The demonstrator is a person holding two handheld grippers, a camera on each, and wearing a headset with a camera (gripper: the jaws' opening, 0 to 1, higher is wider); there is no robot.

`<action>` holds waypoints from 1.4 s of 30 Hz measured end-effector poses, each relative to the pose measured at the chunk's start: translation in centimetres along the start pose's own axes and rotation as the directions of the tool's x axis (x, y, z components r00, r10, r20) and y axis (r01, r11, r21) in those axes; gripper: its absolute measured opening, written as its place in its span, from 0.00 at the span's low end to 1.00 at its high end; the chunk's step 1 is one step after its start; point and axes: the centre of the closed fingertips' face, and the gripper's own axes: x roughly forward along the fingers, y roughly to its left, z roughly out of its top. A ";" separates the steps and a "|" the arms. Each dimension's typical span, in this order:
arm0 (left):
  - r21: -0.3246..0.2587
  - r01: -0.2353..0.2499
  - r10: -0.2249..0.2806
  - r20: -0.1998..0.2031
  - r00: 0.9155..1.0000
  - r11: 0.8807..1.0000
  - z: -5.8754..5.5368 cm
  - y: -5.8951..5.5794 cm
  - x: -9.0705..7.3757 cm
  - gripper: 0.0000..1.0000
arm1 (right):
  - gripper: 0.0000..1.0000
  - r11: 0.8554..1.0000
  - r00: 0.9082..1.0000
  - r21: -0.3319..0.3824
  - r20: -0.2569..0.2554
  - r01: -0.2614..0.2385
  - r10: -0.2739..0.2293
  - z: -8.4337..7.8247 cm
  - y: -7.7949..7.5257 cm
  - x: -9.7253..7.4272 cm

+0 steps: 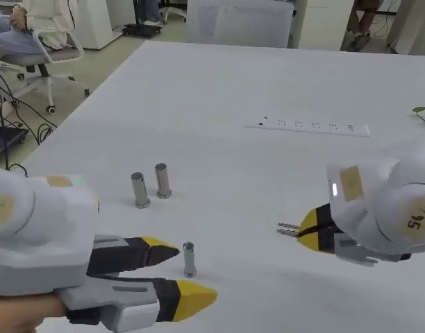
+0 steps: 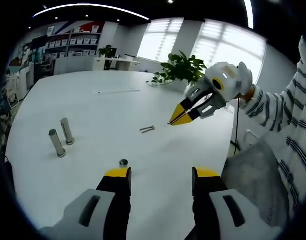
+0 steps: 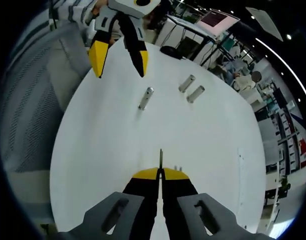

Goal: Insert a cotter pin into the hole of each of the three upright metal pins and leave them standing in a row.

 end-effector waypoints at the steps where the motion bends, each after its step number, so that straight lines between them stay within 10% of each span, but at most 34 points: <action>1: 0.011 -0.009 0.009 0.005 1.000 1.000 0.1 0.1 0.1 0.50 | 0.01 1.000 1.000 0.000 0.000 0.000 0.000 0.1 0.2 0.0; 17: -0.007 0.002 -0.001 0.036 0.999 1.000 1.7 -0.5 1.9 0.41 | 0.01 1.000 0.999 0.007 0.027 0.020 -0.020 1.4 2.8 -0.1; 42: -0.092 0.097 -0.098 -0.008 0.995 0.991 1.0 -3.4 5.1 0.25 | 0.01 0.994 0.990 0.015 0.089 0.109 -0.109 4.1 5.6 0.1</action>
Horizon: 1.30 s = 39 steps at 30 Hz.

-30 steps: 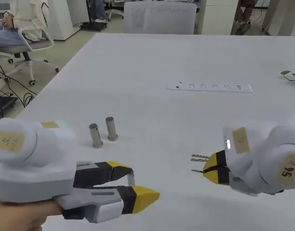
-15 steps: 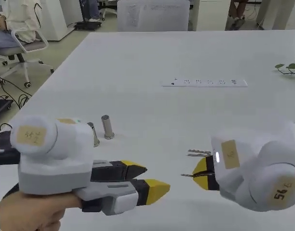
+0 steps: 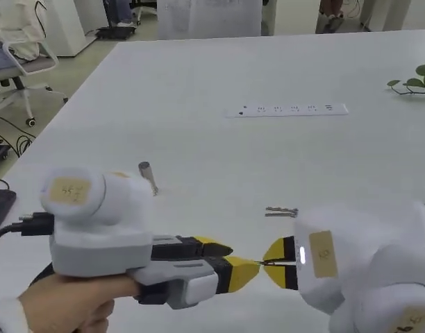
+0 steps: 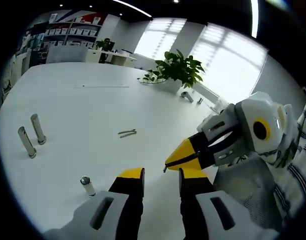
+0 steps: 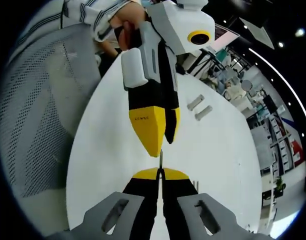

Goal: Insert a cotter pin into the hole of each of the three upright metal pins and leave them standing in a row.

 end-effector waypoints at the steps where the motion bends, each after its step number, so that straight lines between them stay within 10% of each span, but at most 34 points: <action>1: 0.000 0.002 -0.002 -0.002 1.000 1.000 0.0 -0.1 0.0 0.24 | 0.01 1.000 1.000 0.004 0.006 0.003 -0.003 0.1 0.1 0.0; 39: -0.071 0.073 -0.078 -0.069 0.995 0.995 -1.6 -1.7 0.6 0.05 | 0.02 1.000 0.999 -0.002 0.021 0.030 -0.030 0.4 1.3 -0.5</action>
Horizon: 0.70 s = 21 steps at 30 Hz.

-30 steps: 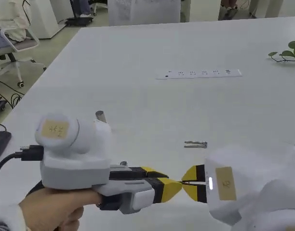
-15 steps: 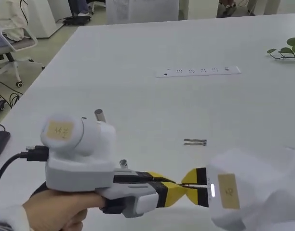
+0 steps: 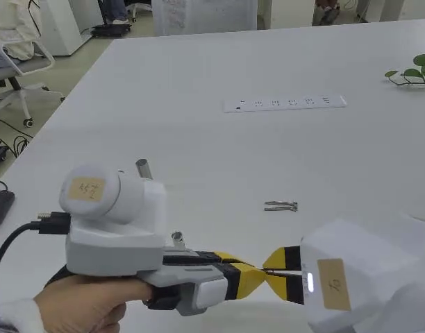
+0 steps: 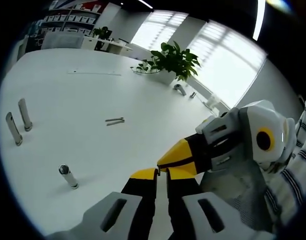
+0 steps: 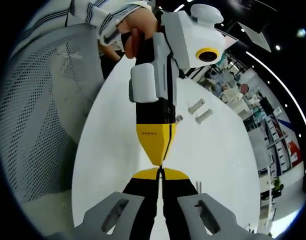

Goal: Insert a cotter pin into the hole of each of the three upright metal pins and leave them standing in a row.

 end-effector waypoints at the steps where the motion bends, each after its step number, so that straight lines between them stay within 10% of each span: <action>1: -0.004 -0.002 0.002 0.000 1.000 1.000 0.0 0.0 0.0 0.05 | 0.01 1.000 1.000 0.000 0.000 0.000 0.000 0.0 0.0 0.0; 21: -0.020 -0.020 0.019 -0.014 1.000 1.000 -0.2 0.1 -0.1 0.00 | 0.02 1.000 1.000 0.004 0.008 0.007 -0.007 0.1 0.2 -0.2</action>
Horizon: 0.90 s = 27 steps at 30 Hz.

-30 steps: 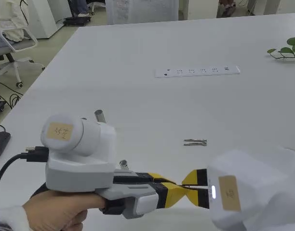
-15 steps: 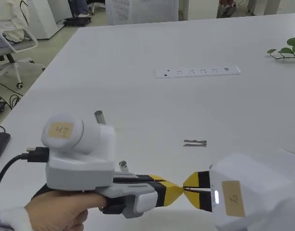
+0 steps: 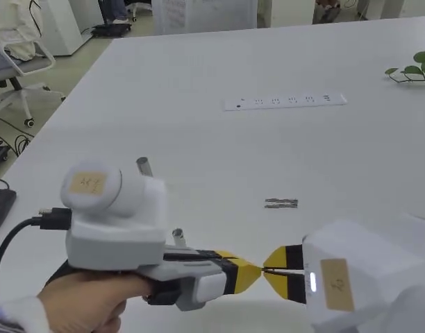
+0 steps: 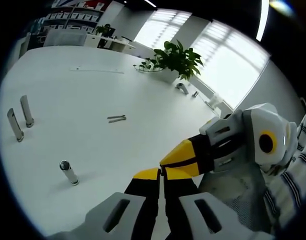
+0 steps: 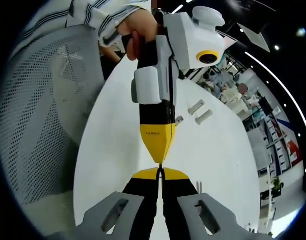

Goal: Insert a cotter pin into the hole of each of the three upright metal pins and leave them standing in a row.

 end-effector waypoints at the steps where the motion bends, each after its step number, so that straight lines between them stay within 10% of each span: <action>1: 0.007 -0.001 0.001 -0.001 1.000 1.000 0.0 0.0 0.0 0.00 | 0.02 1.000 1.000 -0.004 0.001 0.001 -0.001 0.0 0.0 0.0; 27: -0.001 0.003 -0.003 0.006 1.000 1.000 -0.2 -0.4 -0.2 0.00 | 0.14 0.999 0.999 0.029 0.033 0.023 -0.024 -0.3 -0.7 -0.4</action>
